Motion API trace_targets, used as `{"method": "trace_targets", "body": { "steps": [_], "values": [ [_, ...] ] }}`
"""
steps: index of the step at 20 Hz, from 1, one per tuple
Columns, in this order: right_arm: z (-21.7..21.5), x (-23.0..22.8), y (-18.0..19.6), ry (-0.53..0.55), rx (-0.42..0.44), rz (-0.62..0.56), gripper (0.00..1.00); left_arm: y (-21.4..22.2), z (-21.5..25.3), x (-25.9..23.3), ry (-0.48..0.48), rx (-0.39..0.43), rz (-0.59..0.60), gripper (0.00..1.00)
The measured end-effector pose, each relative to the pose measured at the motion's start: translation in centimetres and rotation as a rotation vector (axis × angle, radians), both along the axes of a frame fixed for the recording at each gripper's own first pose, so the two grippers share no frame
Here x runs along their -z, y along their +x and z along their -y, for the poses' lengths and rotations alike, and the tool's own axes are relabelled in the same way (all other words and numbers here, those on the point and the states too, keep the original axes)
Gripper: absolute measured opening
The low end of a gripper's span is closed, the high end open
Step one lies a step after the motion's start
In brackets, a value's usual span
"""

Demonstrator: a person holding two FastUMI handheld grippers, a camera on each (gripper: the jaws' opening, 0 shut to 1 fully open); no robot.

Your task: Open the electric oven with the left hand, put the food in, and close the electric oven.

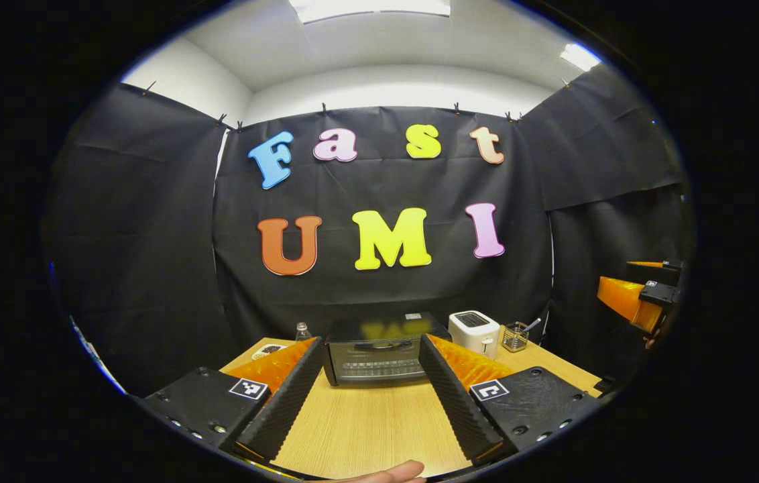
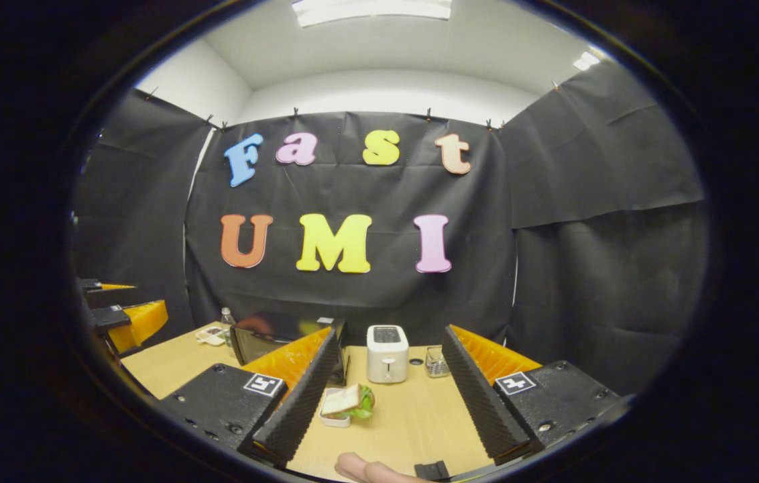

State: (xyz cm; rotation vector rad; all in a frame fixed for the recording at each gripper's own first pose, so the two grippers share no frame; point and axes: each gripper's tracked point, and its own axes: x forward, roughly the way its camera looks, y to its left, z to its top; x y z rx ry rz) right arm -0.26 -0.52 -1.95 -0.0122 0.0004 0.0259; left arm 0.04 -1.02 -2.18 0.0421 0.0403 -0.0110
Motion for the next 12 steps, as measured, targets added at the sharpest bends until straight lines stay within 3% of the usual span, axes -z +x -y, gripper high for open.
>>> {"method": "trace_targets", "body": {
  "steps": [6,12],
  "values": [
    [0.6,1.3,2.0,0.055,-0.004,-0.004,1.0,3.2,0.9,0.7,-0.025,0.009,0.006,0.95],
    [3.1,1.4,4.1,0.056,0.023,0.021,1.0,11.1,2.0,3.4,-0.014,0.025,-0.055,0.95]
  ]
}}
